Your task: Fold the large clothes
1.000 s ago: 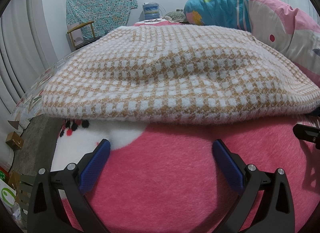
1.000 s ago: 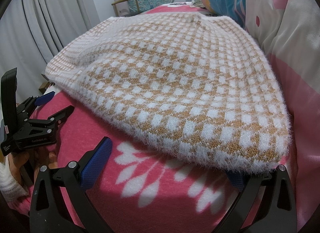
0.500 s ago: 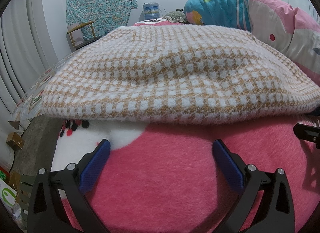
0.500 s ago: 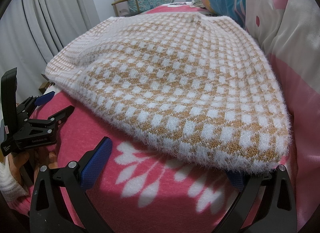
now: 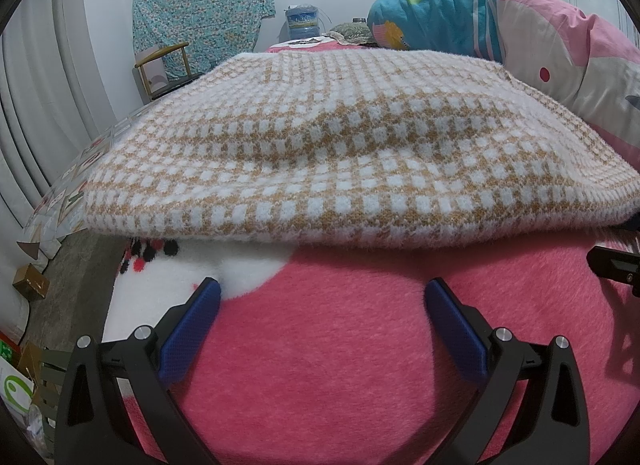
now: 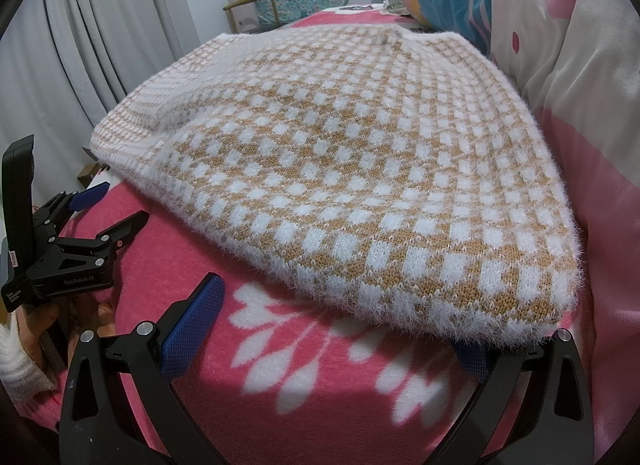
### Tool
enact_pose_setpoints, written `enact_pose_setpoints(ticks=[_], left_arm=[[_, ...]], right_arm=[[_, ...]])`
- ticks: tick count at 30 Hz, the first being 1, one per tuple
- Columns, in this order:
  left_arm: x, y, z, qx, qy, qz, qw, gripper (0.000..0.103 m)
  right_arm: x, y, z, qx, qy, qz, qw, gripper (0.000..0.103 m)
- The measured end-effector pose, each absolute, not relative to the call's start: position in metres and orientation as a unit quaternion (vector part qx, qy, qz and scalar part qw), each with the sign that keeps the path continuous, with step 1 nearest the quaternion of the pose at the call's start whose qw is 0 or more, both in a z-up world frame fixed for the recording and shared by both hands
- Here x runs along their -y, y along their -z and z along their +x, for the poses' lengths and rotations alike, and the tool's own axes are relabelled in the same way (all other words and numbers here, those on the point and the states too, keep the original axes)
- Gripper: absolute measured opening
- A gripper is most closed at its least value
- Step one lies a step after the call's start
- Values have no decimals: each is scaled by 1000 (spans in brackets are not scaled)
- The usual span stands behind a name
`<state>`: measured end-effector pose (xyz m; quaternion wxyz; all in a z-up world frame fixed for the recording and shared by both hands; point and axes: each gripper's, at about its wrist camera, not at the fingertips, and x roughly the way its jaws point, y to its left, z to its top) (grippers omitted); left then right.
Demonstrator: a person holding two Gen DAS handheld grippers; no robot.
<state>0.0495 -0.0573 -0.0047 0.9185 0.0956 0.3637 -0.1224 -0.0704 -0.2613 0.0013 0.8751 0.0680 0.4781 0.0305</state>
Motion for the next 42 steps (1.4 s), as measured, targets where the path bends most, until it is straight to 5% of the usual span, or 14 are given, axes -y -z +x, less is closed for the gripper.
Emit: enact_pose_setpoints(ticks=[42], left_arm=[[56,6,49,-363,118,104,918,100]], right_arm=[[261,-2,-70,-478,-31,67,875,97]])
